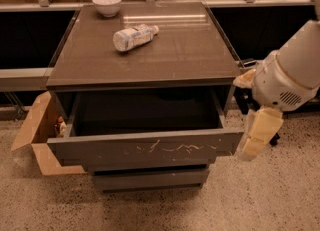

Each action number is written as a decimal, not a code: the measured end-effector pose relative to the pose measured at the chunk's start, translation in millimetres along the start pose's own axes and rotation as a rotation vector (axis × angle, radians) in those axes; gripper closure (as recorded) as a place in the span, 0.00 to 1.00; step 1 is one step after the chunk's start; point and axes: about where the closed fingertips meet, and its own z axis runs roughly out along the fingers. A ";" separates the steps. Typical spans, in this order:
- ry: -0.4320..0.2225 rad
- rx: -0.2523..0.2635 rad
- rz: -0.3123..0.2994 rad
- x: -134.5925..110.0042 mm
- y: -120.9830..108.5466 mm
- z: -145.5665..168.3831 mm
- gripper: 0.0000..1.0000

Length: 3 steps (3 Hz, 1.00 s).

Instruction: Close top drawer

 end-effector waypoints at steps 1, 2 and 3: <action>-0.032 -0.054 -0.004 -1.6 8.2 32.7 0.00; -0.065 -0.089 -0.020 -1.7 15.3 66.7 0.03; -0.072 -0.107 -0.045 -1.9 20.7 89.1 0.21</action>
Offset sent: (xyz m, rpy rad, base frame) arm -0.0013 0.0297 -0.0842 0.1168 0.0735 0.0555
